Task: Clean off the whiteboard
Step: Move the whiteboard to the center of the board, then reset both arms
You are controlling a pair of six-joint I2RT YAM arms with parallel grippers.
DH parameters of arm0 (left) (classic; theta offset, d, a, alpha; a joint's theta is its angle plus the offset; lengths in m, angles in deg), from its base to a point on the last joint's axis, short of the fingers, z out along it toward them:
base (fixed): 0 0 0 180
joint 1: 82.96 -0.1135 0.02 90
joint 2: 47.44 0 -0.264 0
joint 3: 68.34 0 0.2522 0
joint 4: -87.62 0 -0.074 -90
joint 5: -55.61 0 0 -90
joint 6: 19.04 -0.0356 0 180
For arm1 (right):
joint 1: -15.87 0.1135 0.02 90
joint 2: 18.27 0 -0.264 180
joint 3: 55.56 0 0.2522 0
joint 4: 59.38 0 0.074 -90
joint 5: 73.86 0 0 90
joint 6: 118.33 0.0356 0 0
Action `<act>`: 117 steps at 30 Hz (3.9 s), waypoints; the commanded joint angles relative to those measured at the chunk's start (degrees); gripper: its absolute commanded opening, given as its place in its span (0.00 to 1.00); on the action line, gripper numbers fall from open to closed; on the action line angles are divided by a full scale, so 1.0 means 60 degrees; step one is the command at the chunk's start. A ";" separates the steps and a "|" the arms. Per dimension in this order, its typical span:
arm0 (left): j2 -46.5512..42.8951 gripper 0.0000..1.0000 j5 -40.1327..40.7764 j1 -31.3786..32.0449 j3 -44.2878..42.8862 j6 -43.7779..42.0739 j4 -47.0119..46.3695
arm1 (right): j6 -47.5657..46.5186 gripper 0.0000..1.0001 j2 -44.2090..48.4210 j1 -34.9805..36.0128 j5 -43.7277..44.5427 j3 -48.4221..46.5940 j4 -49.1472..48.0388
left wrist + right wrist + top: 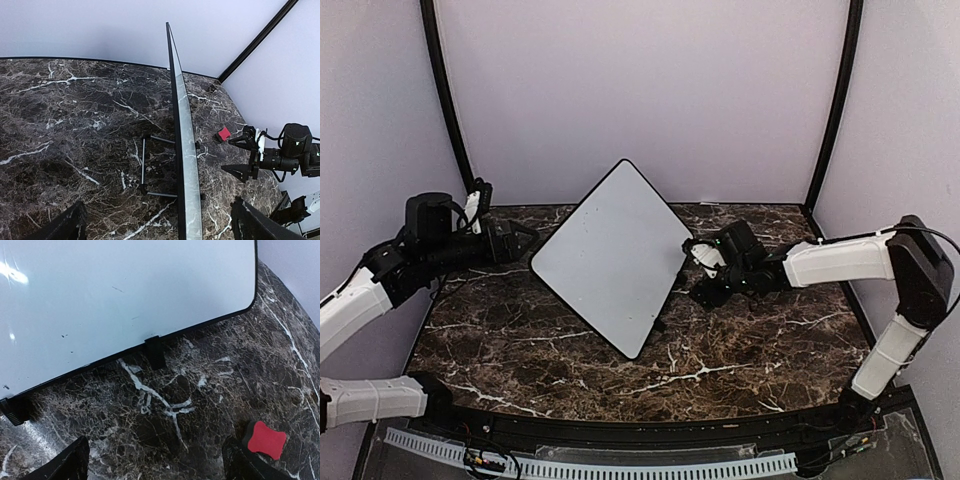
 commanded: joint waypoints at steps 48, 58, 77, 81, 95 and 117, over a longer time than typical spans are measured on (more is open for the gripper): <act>-0.1839 0.99 0.2716 0.0046 0.0814 0.1130 0.0336 | 0.2752 0.00 -0.2956 0.0646 0.1992 -0.0189 -0.4991; -0.1927 0.99 0.2578 0.0046 0.0972 0.1258 0.0266 | 0.5728 0.00 -0.4539 0.1596 0.4986 -0.2330 -0.2813; -0.2104 0.99 0.2562 0.0046 0.1159 0.1257 0.0188 | 0.6500 0.39 -0.4854 0.1842 0.5289 -0.2720 -0.1948; -0.2115 0.99 0.2653 0.0046 0.1134 0.1200 0.0213 | 0.6258 0.91 -0.4413 0.2037 0.5006 -0.2519 -0.1770; -0.1631 0.99 0.2755 0.0046 0.0655 -0.0266 0.0514 | 0.4987 0.99 0.1552 0.2771 0.4333 0.0440 -0.0626; -0.2331 0.99 0.1296 0.0046 0.1831 -0.2959 -0.0002 | 0.3382 0.99 0.9781 0.2493 0.6803 0.1251 0.3045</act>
